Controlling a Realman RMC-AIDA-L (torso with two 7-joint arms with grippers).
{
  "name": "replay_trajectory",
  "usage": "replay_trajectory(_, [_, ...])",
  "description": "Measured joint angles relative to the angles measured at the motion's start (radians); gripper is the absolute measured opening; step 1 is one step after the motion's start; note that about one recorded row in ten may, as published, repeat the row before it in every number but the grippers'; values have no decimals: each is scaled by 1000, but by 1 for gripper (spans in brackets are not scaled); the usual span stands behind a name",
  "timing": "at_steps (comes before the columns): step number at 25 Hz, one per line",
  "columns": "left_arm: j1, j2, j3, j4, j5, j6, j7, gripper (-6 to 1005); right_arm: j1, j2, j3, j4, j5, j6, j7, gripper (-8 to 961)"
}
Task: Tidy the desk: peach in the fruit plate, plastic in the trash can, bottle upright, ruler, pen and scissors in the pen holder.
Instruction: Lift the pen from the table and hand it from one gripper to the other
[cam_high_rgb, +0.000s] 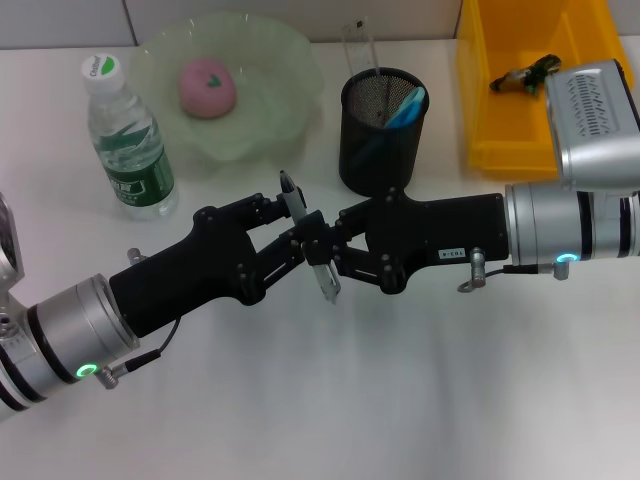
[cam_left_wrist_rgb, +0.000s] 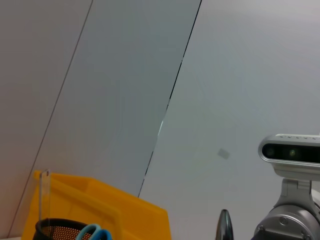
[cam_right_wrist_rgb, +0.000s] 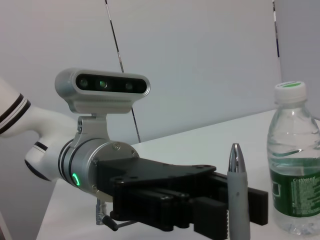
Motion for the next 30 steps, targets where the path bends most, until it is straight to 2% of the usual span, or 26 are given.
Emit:
replay_trajectory(4, [-4,0,0,-5,0,-4,0,401,0,0,-12,0,0,0,-1,124])
replay_trajectory(6, [-6,0,0,-8,0,-4,0,252,0,0,-13,0,0,0,-1,124])
replay_trajectory(30, [-3,1,0,-8,0,-5,-1,165,-11,0,-13,-6,21,-2,-3,128])
